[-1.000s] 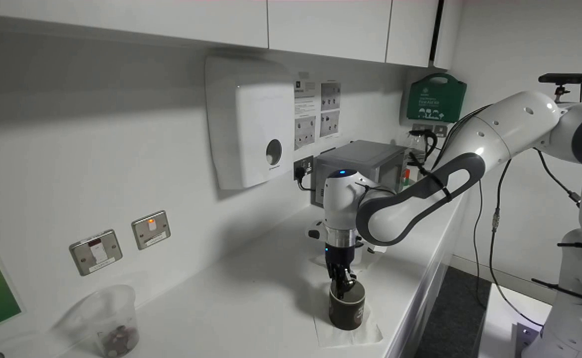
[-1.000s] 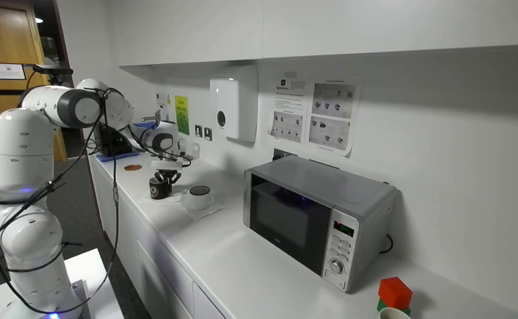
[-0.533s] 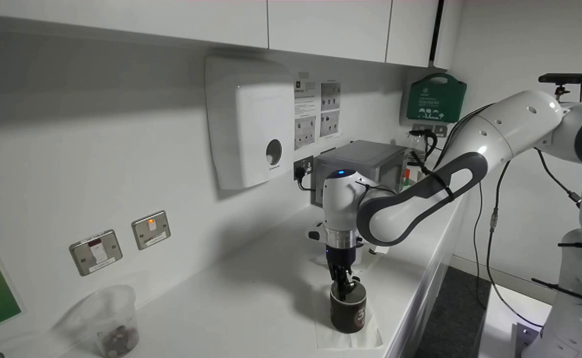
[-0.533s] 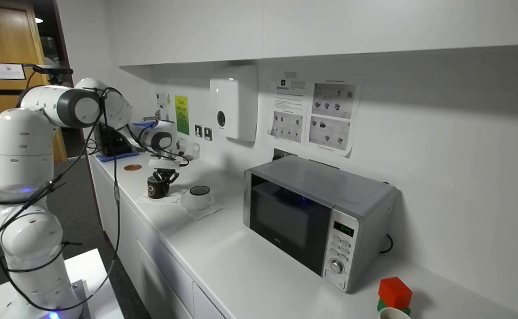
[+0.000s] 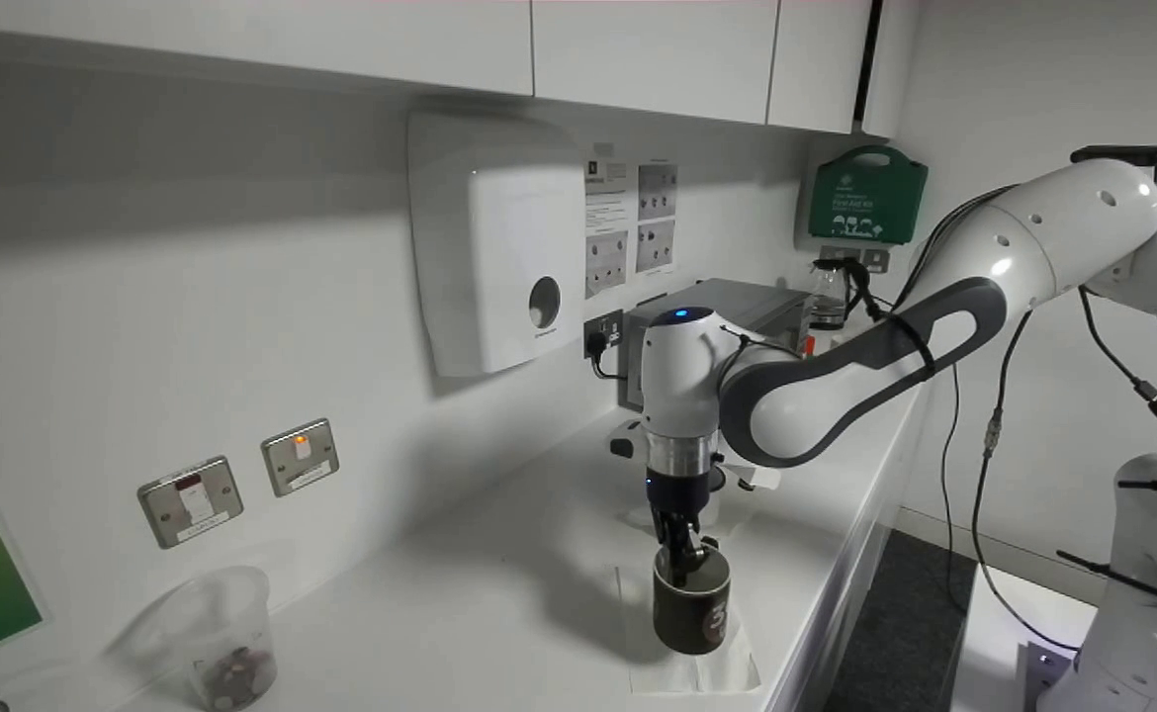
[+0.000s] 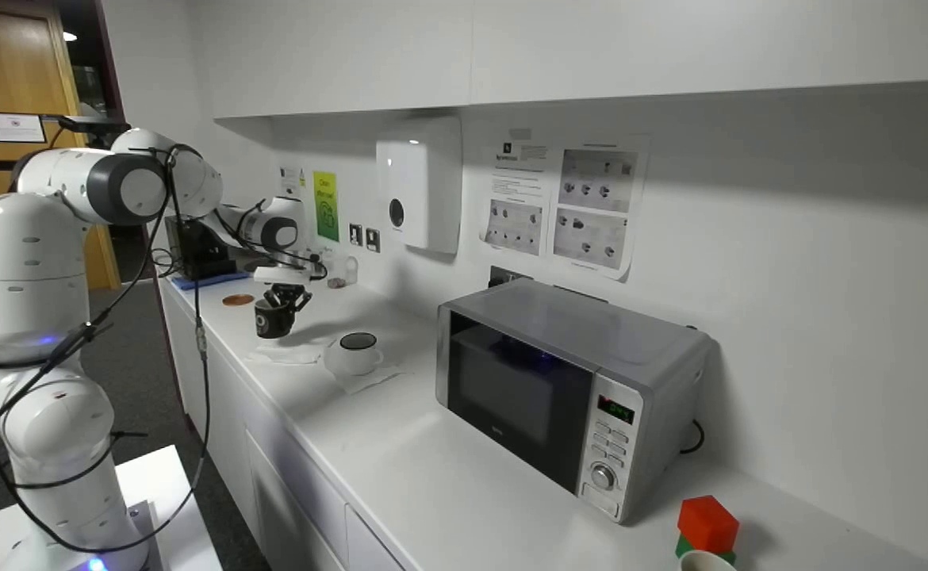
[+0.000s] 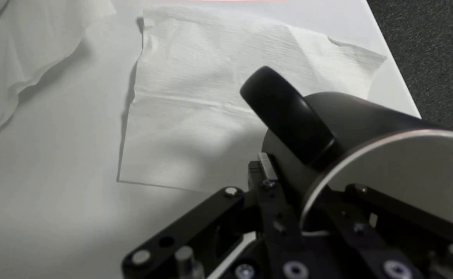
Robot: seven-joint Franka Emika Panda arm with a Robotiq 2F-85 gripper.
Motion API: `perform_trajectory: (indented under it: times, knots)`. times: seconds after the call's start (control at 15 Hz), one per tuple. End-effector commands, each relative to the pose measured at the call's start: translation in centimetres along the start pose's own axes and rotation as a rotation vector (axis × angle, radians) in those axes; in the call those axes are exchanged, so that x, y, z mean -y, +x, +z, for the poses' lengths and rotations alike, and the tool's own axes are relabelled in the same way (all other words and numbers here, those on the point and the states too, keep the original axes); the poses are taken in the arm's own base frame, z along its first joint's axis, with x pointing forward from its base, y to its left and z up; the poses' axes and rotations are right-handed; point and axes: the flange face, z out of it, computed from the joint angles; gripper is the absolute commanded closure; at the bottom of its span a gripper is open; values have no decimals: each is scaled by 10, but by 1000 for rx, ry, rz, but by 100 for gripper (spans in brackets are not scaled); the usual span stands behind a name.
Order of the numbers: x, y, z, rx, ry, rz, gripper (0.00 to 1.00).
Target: Take the two cups off the paper towels, the stack the paper towels on the counter
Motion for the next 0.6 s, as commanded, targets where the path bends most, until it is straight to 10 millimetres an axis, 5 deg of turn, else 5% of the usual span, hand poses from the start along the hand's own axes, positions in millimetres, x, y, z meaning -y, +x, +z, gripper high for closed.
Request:
perform_trajectory:
  times: [0.0, 0.53]
  knots:
    - [11, 10, -35, -37, -25, 44, 98]
    - [15, 58, -57, -94, -75, 269, 98]
